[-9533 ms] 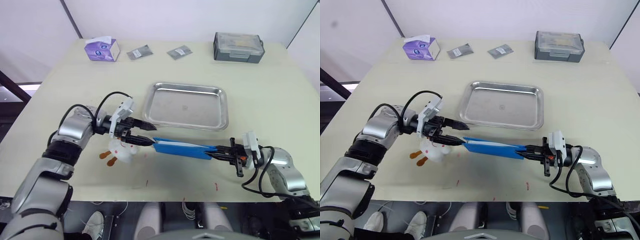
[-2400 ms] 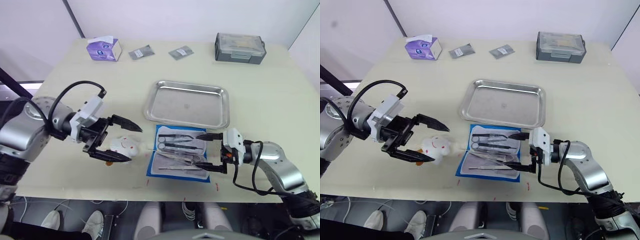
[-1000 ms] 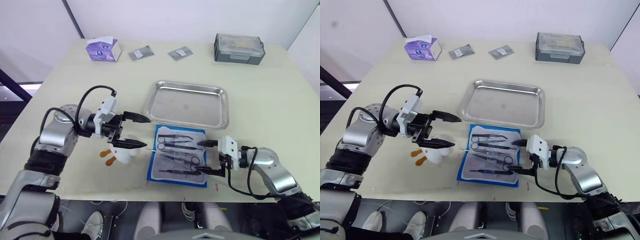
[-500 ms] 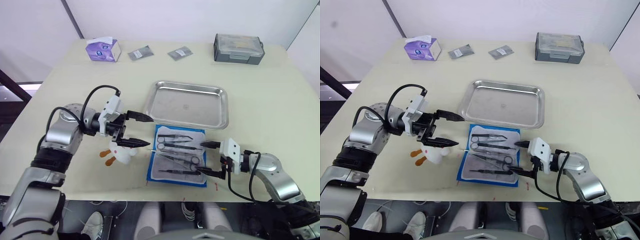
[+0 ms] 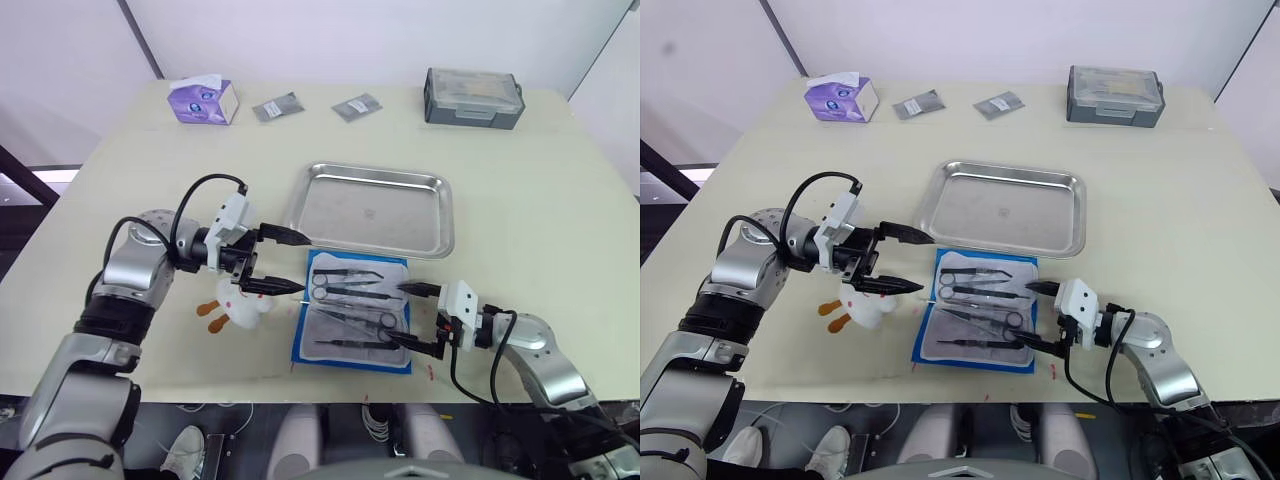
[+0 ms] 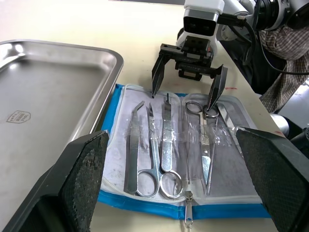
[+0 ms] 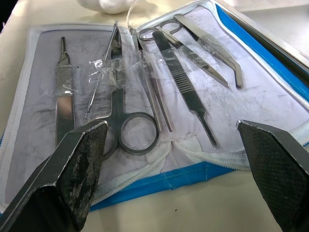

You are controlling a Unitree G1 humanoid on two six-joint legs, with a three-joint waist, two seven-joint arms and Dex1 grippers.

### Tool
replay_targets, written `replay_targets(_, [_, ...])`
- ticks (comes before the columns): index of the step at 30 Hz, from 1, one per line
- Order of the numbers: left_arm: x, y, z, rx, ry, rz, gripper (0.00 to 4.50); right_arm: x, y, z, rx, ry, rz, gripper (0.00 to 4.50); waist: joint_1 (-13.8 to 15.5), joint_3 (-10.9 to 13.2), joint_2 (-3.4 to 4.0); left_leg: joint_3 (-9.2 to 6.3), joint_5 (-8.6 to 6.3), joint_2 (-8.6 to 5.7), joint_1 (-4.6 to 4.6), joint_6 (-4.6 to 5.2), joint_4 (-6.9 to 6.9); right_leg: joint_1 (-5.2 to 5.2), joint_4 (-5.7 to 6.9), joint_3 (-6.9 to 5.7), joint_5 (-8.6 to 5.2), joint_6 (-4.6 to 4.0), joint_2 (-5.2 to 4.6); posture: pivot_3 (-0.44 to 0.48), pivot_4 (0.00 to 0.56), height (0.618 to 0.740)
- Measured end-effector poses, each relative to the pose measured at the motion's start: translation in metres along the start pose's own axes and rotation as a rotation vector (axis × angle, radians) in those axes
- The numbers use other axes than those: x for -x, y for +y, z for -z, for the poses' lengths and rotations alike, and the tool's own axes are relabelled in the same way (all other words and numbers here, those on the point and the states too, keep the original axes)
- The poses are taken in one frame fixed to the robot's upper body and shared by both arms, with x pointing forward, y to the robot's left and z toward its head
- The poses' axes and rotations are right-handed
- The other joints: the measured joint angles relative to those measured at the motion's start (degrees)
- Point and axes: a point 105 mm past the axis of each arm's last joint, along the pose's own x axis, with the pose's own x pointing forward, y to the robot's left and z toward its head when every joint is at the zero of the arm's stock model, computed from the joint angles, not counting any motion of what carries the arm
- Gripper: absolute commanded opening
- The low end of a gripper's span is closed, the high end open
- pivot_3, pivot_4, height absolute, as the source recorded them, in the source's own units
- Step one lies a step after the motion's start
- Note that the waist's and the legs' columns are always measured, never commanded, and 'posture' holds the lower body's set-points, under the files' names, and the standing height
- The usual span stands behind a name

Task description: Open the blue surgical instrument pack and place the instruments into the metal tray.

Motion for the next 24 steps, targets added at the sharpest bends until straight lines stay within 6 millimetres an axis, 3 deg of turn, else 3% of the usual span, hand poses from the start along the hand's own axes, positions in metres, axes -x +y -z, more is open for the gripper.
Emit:
replay_targets(6, [0.002,0.003,0.007,0.001,0.017,-0.020,4.50,-0.001,0.000,0.000,0.001,-0.002,-0.003,4.47,-0.03,-0.03,-0.05,0.02,0.00,0.02,0.08,0.00,-0.03,0.04,0.00,0.02,0.00,0.00,0.04,0.000,0.150,0.740])
replay_targets(14, [-0.013,0.016,0.023,0.009,0.035,-0.044,4.50,-0.003,0.001,0.002,0.000,-0.001,-0.011,4.47,-0.12,-0.06,-0.09,0.06,-0.01,0.03,0.47,0.01,-0.15,0.38,-0.03,0.08,-0.05,-0.09,0.08,0.000,0.150,0.740])
replay_targets(17, [-0.014,0.019,0.025,0.018,0.044,-0.050,3.70,-0.003,0.001,0.002,0.002,-0.002,-0.012,4.50,-0.15,-0.06,-0.10,0.06,-0.01,0.03,0.48,0.01,-0.16,0.38,-0.02,0.09,-0.05,-0.09,0.08,0.000,0.150,0.740])
replay_targets(18, [-0.014,0.020,0.026,0.024,0.040,-0.053,3.36,-0.003,0.001,0.002,0.002,-0.002,-0.012,4.50,-0.15,-0.06,-0.10,0.07,-0.01,0.03,0.49,0.01,-0.16,0.39,-0.02,0.10,-0.05,-0.09,0.08,0.000,0.150,0.740])
replay_targets(19, [-0.016,0.020,0.029,0.036,0.038,-0.054,2.75,-0.003,0.001,0.002,0.002,-0.002,-0.012,4.50,-0.13,-0.06,-0.11,0.06,-0.01,0.03,0.49,0.01,-0.16,0.39,-0.02,0.09,-0.05,-0.09,0.08,0.000,0.150,0.740])
replay_targets(20, [-0.018,0.020,0.032,0.046,0.038,-0.053,2.53,-0.003,0.001,0.003,0.002,-0.002,-0.012,4.50,-0.13,-0.06,-0.11,0.06,-0.01,0.03,0.49,0.01,-0.16,0.39,-0.03,0.09,-0.05,-0.09,0.08,0.000,0.150,0.740])
replay_targets(24, [-0.024,0.022,0.037,0.036,0.048,-0.049,2.53,-0.003,0.001,0.003,0.002,-0.002,-0.013,4.50,-0.14,-0.07,-0.12,0.06,-0.01,0.04,0.49,0.01,-0.16,0.39,-0.02,0.09,-0.05,-0.09,0.09,0.000,0.150,0.740])
